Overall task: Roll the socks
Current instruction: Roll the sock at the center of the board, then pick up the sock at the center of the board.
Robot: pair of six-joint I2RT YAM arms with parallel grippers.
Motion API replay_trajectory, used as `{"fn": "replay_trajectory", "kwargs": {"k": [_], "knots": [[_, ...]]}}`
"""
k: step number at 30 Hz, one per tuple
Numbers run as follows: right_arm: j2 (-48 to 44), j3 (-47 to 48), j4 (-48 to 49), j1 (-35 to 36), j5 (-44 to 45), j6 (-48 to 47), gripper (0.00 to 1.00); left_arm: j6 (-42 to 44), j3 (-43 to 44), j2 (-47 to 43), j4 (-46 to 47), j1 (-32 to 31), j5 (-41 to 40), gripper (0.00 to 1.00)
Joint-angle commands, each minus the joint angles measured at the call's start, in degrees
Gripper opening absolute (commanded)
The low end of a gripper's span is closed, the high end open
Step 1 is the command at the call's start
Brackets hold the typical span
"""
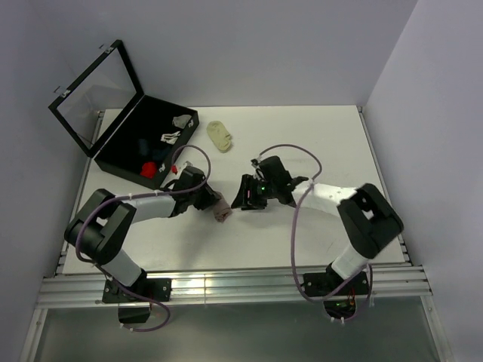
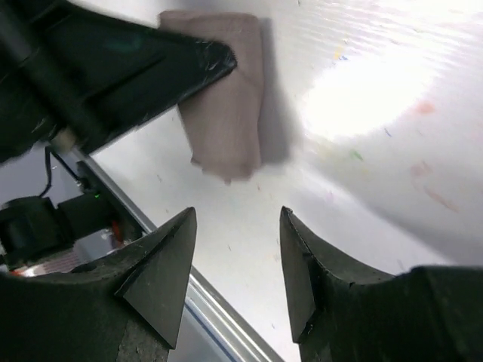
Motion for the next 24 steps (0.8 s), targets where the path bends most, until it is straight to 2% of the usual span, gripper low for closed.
{"fn": "replay_trajectory", "kwargs": {"k": [1,8,18,21,24], "knots": [[-10.0,-3.9,-9.1,-0.4,9.7,-7.1,0.56,6.5,0.8,5.0,-19.0,-0.2,-8.8,0.12],[-27.7,-11.7,-12.2,-1.3,15.8,-8.2,0.56,8.3,10.1,9.2,-30.5,-4.6,-12.5,0.24],[-40.6,-16.9,-15.2,-4.1,16.5,-9.4,0.57,7.9,18.9,20.4,-40.1,-10.4,-13.1,0.38],[-43.2,-17.7,-16.4,-4.8,15.9,-9.7,0.57,8.1,20.7,22.5,-41.3,-11.3,-12.6,0.32],[-45.6,-18.4,-17.2,-5.1,15.5,-9.9,0.57,7.7,22.2,21.8,-42.4,-11.6,-13.8,0.15]]}}
